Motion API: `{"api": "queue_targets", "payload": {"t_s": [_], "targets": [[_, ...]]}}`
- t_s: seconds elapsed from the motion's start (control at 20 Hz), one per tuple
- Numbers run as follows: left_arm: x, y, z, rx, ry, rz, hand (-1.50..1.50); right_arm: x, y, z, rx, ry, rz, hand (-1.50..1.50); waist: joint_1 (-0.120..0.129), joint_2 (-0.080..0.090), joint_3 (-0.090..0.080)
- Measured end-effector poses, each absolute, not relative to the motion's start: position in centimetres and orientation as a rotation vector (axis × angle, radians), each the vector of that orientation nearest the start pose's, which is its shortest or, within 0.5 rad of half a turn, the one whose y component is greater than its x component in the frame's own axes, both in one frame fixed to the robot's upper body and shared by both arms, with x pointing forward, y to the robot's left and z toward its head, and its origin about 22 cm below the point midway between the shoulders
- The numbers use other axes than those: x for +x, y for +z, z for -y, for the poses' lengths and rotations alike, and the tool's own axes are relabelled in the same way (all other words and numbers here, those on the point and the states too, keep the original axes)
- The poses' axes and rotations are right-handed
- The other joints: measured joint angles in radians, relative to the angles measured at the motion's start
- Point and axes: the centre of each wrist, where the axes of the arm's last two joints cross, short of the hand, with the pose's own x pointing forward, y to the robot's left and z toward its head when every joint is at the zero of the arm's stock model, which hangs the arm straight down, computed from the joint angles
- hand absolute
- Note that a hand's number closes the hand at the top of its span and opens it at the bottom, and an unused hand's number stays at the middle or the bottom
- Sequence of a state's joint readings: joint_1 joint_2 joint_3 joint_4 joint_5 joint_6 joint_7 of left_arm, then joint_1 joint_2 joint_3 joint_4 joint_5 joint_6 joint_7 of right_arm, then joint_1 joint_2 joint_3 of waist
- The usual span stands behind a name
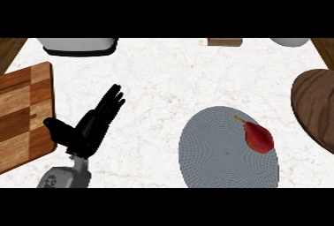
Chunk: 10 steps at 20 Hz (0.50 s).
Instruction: Pick the eggplant from the placemat and place it in the bowl
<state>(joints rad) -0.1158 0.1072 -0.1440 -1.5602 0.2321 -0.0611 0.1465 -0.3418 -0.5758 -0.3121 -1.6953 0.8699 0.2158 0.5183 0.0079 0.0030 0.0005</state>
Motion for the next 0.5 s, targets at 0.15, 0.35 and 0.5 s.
{"api": "queue_targets", "payload": {"t_s": [0.15,0.35,0.5], "targets": [[26.4,2.9,-20.7,-0.279,-0.139,1.491,0.0,29.8,19.2,38.9,-1.485,0.514,1.096,1.5,0.005,0.001,0.0],[26.6,2.8,-19.5,-0.285,-0.142,1.489,0.0,31.9,16.6,41.6,-1.499,0.557,1.004,1.5,0.012,0.004,0.0],[26.4,3.2,-19.9,-0.296,-0.151,1.49,0.0,32.9,14.9,43.6,-1.452,0.539,0.891,-1.5,0.021,0.006,0.001]]}}
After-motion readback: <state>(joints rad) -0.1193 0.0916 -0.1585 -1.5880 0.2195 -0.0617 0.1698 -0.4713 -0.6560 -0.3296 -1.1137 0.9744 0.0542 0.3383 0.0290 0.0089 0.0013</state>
